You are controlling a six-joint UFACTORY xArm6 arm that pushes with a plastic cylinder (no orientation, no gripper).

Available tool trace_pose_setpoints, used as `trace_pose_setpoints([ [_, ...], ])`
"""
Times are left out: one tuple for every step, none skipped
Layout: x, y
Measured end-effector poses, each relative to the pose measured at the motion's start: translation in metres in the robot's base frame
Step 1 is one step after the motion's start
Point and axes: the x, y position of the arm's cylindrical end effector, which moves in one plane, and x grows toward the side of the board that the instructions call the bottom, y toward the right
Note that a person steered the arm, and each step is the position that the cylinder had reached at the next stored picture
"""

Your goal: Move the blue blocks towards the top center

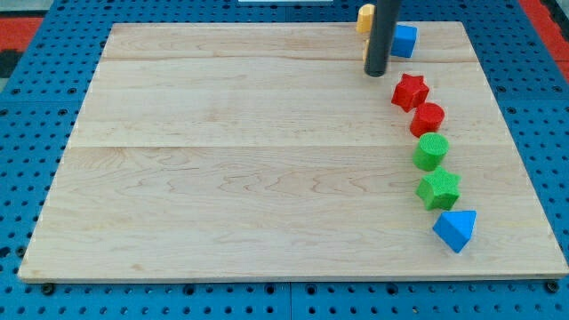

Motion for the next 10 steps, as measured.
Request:
trace_pose_setpoints([
  [-0.017,0.001],
  [-0.028,-0.02],
  [-0.061,-0.02],
  [-0.04,-0.018],
  [-0.022,0.028],
  [-0.041,0.077],
  [-0.089,0.095],
  [-0.076,0.043],
  [-0.03,0.012],
  [-0.022,-0.004],
])
